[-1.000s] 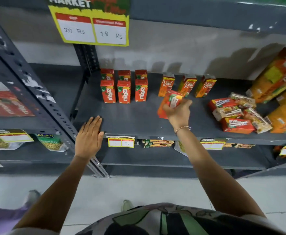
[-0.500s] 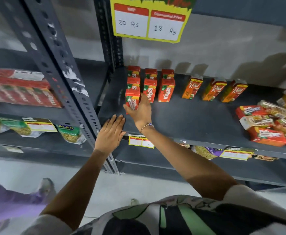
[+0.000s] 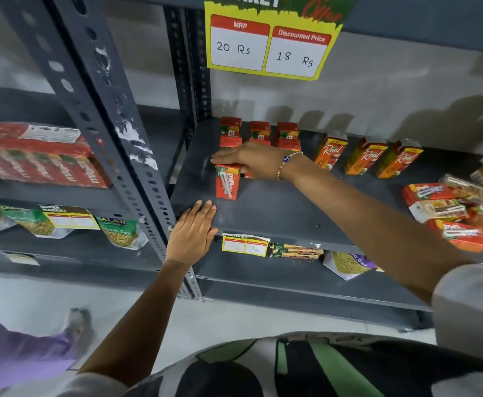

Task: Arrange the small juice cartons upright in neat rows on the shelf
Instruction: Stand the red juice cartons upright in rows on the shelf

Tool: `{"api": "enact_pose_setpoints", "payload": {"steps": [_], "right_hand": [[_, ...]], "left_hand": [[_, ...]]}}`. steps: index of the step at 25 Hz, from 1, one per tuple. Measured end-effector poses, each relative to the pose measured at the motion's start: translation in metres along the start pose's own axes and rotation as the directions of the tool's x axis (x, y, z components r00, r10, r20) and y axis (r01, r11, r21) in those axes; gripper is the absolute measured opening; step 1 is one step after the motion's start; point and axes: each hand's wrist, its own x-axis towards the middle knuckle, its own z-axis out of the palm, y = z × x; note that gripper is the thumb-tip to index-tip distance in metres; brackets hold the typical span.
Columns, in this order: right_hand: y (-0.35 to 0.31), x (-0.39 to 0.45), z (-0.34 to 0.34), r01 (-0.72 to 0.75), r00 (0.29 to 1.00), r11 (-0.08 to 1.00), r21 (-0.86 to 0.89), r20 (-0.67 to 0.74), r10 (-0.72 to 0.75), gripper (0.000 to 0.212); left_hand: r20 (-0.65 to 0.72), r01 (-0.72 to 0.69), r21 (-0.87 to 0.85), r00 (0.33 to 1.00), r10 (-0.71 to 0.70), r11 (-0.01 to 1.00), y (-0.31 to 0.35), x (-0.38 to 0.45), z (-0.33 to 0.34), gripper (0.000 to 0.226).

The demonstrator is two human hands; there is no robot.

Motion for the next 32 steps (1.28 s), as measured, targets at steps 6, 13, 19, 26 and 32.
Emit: {"api": "enact_pose_setpoints", "payload": {"steps": [6, 13, 19, 26, 32], "right_hand": [[-0.025, -0.004, 0.003, -0.508, 0.854, 0.839, 0.197, -0.011, 0.520, 0.035], [-0.041, 0.020, 0.018, -0.580, 0.603, 0.623, 0.525, -0.238, 0.762, 0.055], [-0.048, 0.007, 0.017, -0.639, 0.632, 0.643, 0.423, -0.188, 0.752, 0.064], [0.006, -0.141, 0.022, -0.613, 0.648, 0.636, 0.468, -0.162, 0.744, 0.043], [0.107, -0.322, 0.080, -0.892, 0.321, 0.281, 0.354, 0.060, 0.945, 0.041]], "left_hand": [[0.012, 0.011, 0.007, 1.000, -0.011, 1.000, 0.000, -0.001, 0.001, 0.061], [0.003, 0.031, -0.038, 1.000, -0.031, 0.999, 0.000, -0.003, -0.002, 0.055], [0.003, 0.098, -0.066, 0.995, -0.098, 0.993, 0.010, -0.005, -0.005, 0.056], [-0.004, 0.201, -0.143, 0.979, -0.203, 0.969, 0.103, -0.006, 0.001, 0.054], [0.120, 0.034, -0.119, 0.993, -0.020, 0.992, 0.193, 0.034, 0.018, 0.055]]}}
